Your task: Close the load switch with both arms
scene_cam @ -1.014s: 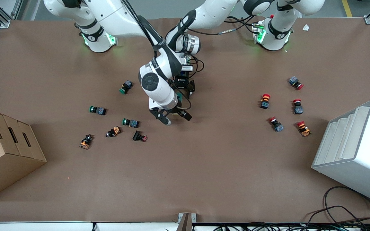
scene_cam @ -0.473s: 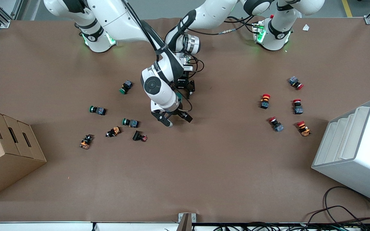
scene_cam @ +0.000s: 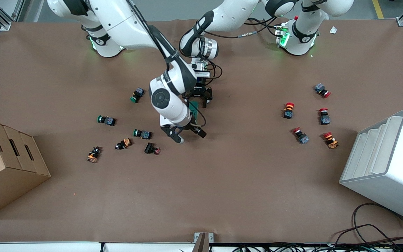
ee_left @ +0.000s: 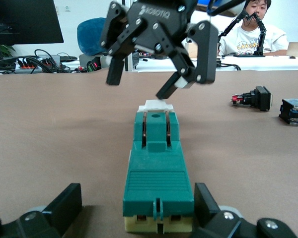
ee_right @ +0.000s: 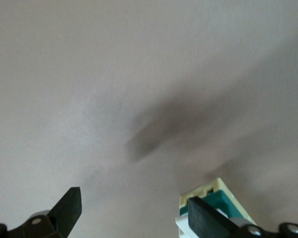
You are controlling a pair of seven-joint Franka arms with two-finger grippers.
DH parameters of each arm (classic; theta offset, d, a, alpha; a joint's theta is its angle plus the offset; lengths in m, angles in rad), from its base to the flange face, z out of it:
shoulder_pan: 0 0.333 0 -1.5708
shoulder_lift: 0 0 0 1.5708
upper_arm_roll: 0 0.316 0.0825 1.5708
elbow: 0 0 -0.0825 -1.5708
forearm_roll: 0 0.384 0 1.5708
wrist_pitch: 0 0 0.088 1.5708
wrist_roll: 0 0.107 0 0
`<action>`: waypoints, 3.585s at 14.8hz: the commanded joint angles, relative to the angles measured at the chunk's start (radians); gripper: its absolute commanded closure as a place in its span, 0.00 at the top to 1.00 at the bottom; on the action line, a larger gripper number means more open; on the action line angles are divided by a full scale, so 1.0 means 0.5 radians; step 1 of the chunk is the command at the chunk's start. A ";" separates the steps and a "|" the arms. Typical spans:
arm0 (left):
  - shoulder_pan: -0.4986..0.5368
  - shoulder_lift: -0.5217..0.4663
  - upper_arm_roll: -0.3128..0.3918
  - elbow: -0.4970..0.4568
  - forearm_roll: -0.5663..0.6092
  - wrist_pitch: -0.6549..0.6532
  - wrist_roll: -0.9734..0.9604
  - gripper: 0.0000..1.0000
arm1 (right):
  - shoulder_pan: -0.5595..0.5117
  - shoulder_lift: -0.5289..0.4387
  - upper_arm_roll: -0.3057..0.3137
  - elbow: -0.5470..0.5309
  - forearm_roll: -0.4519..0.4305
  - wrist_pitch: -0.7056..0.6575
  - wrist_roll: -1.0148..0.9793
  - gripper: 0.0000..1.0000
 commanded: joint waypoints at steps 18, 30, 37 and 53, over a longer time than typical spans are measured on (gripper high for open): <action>0.151 0.039 -0.082 0.460 -0.589 0.318 0.713 0.99 | -0.734 -0.662 -0.881 0.715 -0.575 -2.091 -2.268 1.00; 0.678 -0.632 -0.098 0.859 -2.049 0.429 2.403 1.00 | -0.879 -0.705 -0.881 0.777 -0.578 -2.263 -2.266 1.00; 1.399 -1.098 -0.098 0.856 -2.835 0.407 3.621 1.00 | -0.927 -0.788 -0.851 0.804 -0.661 -2.279 -2.281 1.00; 2.075 -1.881 0.343 0.676 -3.863 -0.430 5.233 1.00 | -1.508 -1.223 0.011 0.452 -0.940 -2.273 -2.097 1.00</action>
